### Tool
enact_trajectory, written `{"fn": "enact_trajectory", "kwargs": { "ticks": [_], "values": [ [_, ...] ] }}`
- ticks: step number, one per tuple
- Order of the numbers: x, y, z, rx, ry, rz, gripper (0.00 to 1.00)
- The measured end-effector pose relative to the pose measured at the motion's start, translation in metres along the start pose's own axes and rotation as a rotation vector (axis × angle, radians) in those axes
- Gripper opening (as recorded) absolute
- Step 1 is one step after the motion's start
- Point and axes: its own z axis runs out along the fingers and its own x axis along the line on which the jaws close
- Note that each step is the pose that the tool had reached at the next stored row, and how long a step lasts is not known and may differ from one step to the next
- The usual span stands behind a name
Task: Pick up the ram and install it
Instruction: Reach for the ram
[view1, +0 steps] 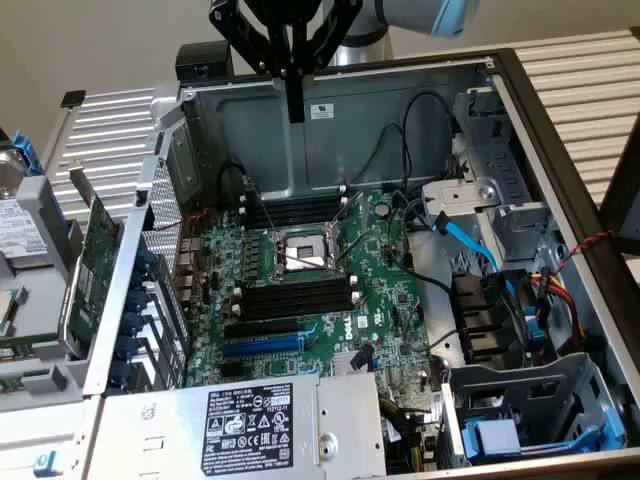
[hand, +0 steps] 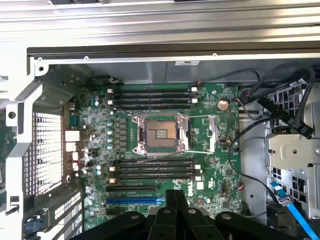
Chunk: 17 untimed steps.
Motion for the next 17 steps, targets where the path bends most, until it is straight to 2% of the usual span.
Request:
{"fn": "enact_trajectory", "kwargs": {
  "ticks": [12,17],
  "values": [
    [0.0005,0.0,-0.0001,0.0001,0.0002,0.0,0.11],
    [0.0067,-0.0005,-0.0002,0.0001,0.0002,0.0,0.11]
  ]
}}
